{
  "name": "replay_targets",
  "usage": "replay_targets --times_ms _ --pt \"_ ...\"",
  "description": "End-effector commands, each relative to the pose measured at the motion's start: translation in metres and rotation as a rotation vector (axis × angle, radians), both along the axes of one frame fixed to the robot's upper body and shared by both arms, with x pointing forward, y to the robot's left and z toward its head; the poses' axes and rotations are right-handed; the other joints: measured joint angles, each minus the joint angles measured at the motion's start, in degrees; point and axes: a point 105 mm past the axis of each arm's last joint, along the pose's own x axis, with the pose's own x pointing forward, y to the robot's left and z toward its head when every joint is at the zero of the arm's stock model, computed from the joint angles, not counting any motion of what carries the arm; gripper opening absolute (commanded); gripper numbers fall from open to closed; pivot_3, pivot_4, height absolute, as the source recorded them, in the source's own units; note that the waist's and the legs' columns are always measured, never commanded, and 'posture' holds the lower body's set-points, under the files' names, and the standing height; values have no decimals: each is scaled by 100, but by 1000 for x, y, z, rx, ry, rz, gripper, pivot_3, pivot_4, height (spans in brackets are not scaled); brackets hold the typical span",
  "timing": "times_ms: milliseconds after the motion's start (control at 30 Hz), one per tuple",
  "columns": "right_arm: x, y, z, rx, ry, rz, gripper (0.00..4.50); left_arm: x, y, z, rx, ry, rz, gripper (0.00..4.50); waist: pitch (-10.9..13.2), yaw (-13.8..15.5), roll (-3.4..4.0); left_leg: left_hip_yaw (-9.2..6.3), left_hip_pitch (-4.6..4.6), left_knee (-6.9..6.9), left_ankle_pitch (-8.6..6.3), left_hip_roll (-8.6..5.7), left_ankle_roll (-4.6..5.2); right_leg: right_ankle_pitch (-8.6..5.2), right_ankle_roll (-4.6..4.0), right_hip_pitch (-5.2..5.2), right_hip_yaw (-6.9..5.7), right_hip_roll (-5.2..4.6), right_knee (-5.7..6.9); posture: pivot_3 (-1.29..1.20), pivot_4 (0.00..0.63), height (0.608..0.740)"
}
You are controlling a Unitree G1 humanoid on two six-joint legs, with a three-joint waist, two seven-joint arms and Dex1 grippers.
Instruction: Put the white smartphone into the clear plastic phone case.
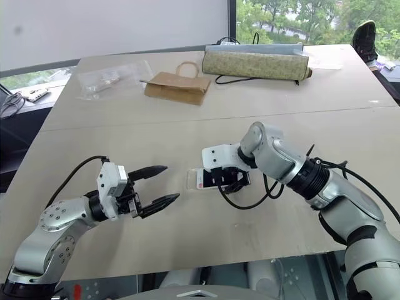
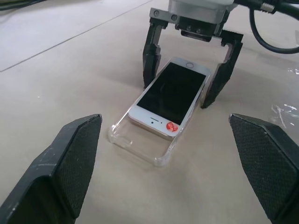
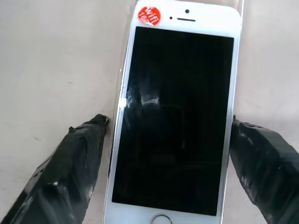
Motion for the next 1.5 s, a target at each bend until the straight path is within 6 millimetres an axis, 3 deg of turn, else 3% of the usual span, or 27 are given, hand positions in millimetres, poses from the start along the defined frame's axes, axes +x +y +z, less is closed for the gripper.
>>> replay_targets --times_ms 33,133,200,267,433,500,633,800,1267,1367,1500 --pt "4 2 29 71 -58 -11 4365 -2 -6 10 -7 -39 -25 4500 0 2 0 0 0 0 0 0 0 0 0 0 0 0 0 0 150 740" --pt "4 -1 41 109 -70 -33 4365 -2 -6 10 -9 -36 -23 4500 0 4 0 -1 -2 0 0 0 0 0 0 -1 -1 0 0 0 150 740" --pt "5 -2 46 129 -75 -52 3847 -2 -6 10 -10 -31 -24 4500 0 0 0 0 -1 0 0 0 0 0 0 -2 0 0 0 0 150 740" --pt "6 -3 50 159 -74 -82 3090 -2 -6 10 -9 -24 -29 4500 0 0 0 0 -1 -1 0 0 0 0 0 -2 1 0 0 0 150 740" --pt "2 9 64 310 -22 -139 625 -1 -4 7 7 -4 -38 4500 0 -7 1 1 -2 -1 0 0 0 0 0 -3 2 0 0 0 150 740" --pt "-2 21 68 395 8 -151 21 0 -3 4 21 3 -42 4500 0 -9 0 0 -1 -2 0 1 0 0 0 -4 3 1 2 0 150 740" --pt "-11 38 54 458 32 -158 21 2 -2 1 19 16 -43 4500 -1 -4 -1 0 -1 -3 0 1 0 0 0 -4 3 1 1 0 150 740" --pt "-14 40 18 420 29 -180 21 2 2 -8 40 46 -53 4500 0 -1 0 0 -3 1 0 -4 0 0 0 -4 0 -4 2 0 150 740" --pt "-11 35 -12 323 15 -208 21 -1 6 -18 75 75 -80 4500 -1 -18 0 1 1 0 0 -3 0 0 0 -4 2 -1 5 0 150 740" --pt "-9 36 -4 363 16 -225 21 0 8 -21 84 80 -81 4500 -2 -18 0 0 3 0 0 -2 0 0 0 -3 2 0 5 0 150 740" --pt "-8 32 33 503 -2 -218 21 8 9 -25 94 75 -74 4500 -2 -6 1 0 1 1 0 -3 0 0 0 -3 1 0 6 0 150 740"
